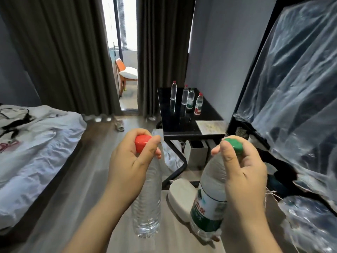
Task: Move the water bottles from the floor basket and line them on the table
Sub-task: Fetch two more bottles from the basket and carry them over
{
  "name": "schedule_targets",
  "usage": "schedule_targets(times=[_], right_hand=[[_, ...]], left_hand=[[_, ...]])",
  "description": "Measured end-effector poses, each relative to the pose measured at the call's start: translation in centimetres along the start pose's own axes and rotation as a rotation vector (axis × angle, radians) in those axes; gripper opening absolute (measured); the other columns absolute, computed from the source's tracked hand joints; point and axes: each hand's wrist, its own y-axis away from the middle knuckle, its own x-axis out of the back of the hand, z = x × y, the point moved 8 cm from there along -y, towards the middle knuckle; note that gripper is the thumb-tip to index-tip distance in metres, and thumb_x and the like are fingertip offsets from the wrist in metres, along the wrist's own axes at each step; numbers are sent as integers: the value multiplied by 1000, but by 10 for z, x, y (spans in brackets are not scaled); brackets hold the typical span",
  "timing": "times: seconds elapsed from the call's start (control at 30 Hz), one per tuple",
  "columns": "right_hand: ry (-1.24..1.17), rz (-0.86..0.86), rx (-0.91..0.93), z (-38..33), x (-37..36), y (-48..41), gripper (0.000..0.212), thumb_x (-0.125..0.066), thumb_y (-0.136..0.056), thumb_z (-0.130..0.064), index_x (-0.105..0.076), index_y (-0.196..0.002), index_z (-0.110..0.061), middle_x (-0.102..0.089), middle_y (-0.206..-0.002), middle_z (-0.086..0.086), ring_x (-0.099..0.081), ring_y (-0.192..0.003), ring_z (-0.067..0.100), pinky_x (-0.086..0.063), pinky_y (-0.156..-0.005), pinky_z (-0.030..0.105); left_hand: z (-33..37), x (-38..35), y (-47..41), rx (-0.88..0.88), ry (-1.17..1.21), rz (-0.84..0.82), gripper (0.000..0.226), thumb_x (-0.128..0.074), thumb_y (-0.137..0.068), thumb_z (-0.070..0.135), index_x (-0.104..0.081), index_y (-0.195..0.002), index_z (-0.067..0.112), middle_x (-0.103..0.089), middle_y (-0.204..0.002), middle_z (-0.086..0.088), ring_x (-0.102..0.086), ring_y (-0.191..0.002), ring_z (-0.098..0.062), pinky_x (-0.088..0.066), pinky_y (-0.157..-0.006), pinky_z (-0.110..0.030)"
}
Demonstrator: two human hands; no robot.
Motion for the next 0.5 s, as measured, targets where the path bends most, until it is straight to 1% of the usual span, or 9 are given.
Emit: schedule_targets(times=[0.13,0.3,0.37,0.43,0.5], right_hand=[[13,-10,-4,31,-47,-45,28,-58,-85,-44,-65,-90,-17,-69,-83,-4,-63,-80,4,-47,-74,15],[5,-9,-10,83,-106,-119,32,-58,-82,-50,-66,-88,-19,-69,-86,-4,-64,-82,7,-47,-75,16],[-10,-10,6,101,-129,-154,30,-59,-82,-48,-65,-88,-19,-68,-86,-7,-63,-82,6,-46,-74,13],[-22,-21,2,120,-149,-189,24,-60,-84,-43,-65,-89,-20,-68,-85,-7,-63,-83,6,-45,-73,10],[-34,-40,-2,137,-171,-223,20,-60,-84,-40,-64,-91,-21,-68,-85,-4,-63,-83,8,-45,-73,9]], left_hand=[[-44,-1,-59,20,-12,-19,32,-50,-80,52,-57,-81,22,-69,-71,3,-65,-71,-7,-44,-69,-9],[-101,-17,-143,17,-20,-24,26,-51,-81,50,-57,-80,25,-69,-71,2,-66,-68,-7,-46,-68,-11],[-122,-27,-181,12,-34,-20,20,-56,-85,42,-57,-79,23,-69,-71,1,-65,-68,-8,-46,-68,-11],[-141,-38,-217,14,-56,-37,17,-58,-89,33,-57,-79,20,-69,-72,0,-65,-69,-8,-44,-67,-8],[-156,-47,-253,16,-71,-37,17,-58,-89,34,-57,-79,21,-69,-71,0,-64,-69,-7,-43,-68,-8]])
